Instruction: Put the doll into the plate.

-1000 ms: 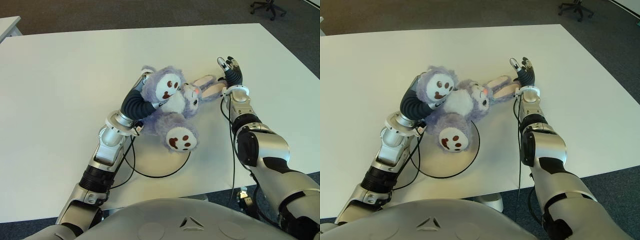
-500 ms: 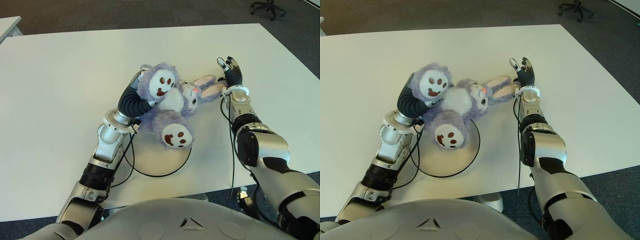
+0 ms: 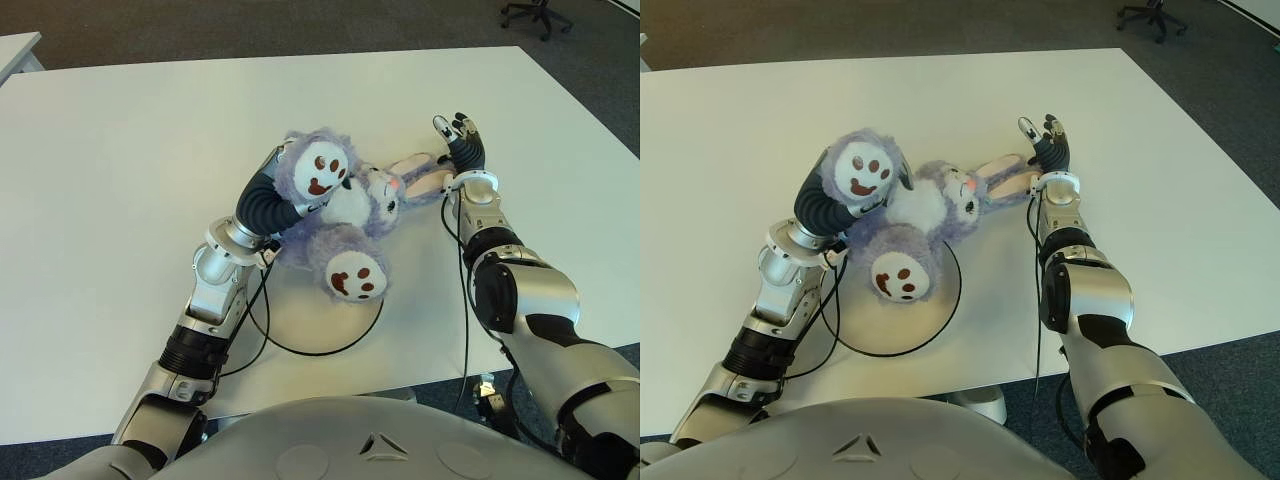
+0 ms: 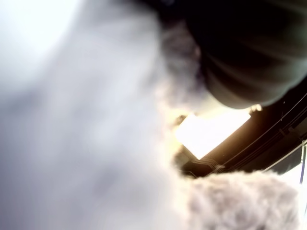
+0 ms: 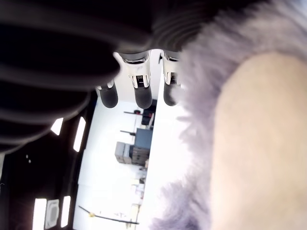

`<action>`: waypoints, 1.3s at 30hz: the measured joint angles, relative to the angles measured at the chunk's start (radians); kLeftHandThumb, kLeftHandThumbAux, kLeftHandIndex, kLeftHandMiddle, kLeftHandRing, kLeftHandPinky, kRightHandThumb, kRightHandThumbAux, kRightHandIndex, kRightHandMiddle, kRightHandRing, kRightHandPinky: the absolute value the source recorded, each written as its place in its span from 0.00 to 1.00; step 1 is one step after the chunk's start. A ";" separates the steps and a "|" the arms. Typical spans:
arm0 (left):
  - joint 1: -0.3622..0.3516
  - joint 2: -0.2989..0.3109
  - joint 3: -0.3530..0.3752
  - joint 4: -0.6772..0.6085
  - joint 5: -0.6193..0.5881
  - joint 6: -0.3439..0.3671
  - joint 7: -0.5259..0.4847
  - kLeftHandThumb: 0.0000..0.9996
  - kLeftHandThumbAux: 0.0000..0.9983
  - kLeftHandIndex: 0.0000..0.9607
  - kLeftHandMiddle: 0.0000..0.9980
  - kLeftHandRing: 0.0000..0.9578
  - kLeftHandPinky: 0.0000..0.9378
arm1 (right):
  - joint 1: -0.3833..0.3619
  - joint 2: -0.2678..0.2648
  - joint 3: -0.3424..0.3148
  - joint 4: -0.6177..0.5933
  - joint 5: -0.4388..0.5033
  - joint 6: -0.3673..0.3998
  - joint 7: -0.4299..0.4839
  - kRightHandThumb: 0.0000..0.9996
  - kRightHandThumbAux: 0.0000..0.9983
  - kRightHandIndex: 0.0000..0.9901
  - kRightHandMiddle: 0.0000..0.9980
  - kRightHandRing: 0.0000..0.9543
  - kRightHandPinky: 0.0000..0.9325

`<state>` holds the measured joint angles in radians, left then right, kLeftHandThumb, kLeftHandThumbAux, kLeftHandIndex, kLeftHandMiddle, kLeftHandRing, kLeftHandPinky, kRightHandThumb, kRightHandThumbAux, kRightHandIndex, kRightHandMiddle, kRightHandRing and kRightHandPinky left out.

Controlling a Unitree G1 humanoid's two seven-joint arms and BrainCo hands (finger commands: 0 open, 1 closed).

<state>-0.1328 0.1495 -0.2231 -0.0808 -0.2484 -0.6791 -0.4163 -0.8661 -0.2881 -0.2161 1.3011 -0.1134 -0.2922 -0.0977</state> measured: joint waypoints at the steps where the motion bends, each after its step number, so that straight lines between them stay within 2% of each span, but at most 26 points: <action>1: 0.000 -0.001 0.001 0.000 -0.007 0.002 -0.005 0.68 0.70 0.44 0.39 0.35 0.30 | 0.000 0.000 0.000 0.000 0.000 0.000 -0.001 0.00 0.47 0.00 0.00 0.00 0.00; 5: -0.001 -0.004 0.006 0.000 -0.028 0.007 -0.021 0.68 0.71 0.43 0.37 0.32 0.26 | 0.000 0.000 0.000 0.000 0.000 0.000 -0.003 0.00 0.47 0.00 0.00 0.00 0.00; 6: -0.001 -0.004 0.006 0.000 -0.032 0.008 -0.024 0.37 0.61 0.38 0.36 0.31 0.26 | 0.000 -0.001 0.000 0.000 0.000 0.001 -0.003 0.00 0.47 0.00 0.00 0.00 0.00; 7: -0.001 -0.005 0.007 0.000 -0.038 0.010 -0.029 0.29 0.59 0.36 0.35 0.31 0.25 | 0.000 -0.001 0.001 0.000 0.000 0.001 -0.004 0.00 0.47 0.00 0.00 0.00 0.00; 10: 0.000 -0.007 0.010 0.000 -0.047 0.010 -0.035 0.22 0.61 0.32 0.34 0.29 0.26 | -0.001 -0.001 0.002 0.000 -0.001 0.002 -0.006 0.00 0.47 0.00 0.00 0.00 0.00; 15: 0.003 -0.017 0.018 -0.002 -0.059 0.011 -0.034 0.20 0.63 0.28 0.31 0.28 0.26 | -0.002 -0.002 0.004 0.000 -0.002 0.007 -0.009 0.00 0.47 0.00 0.00 0.00 0.00; 21: 0.009 -0.031 0.028 -0.018 -0.065 0.011 -0.026 0.16 0.65 0.27 0.30 0.26 0.23 | -0.003 -0.003 0.008 0.000 -0.002 0.011 -0.013 0.00 0.47 0.00 0.00 0.00 0.00; 29: 0.026 -0.038 0.039 -0.043 -0.065 0.043 -0.016 0.19 0.68 0.29 0.29 0.25 0.23 | -0.003 -0.003 0.013 0.000 -0.002 0.013 -0.015 0.00 0.47 0.00 0.00 0.00 0.00; 32: 0.036 -0.039 0.043 -0.059 -0.065 0.064 -0.006 0.21 0.68 0.29 0.29 0.24 0.22 | -0.004 -0.003 0.016 0.000 -0.003 0.013 -0.015 0.00 0.47 0.00 0.00 0.00 0.00; 36: 0.052 -0.042 0.044 -0.081 -0.062 0.090 0.008 0.25 0.70 0.31 0.30 0.26 0.26 | -0.004 -0.004 0.018 0.000 -0.003 0.013 -0.017 0.00 0.49 0.00 0.00 0.00 0.00; 39: 0.068 -0.044 0.044 -0.104 -0.054 0.122 0.023 0.25 0.70 0.30 0.30 0.27 0.26 | -0.004 -0.004 0.019 -0.001 -0.002 0.013 -0.017 0.00 0.49 0.00 0.00 0.00 0.00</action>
<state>-0.0651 0.1051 -0.1791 -0.1851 -0.3022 -0.5570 -0.3929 -0.8702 -0.2922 -0.1972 1.3006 -0.1159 -0.2788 -0.1146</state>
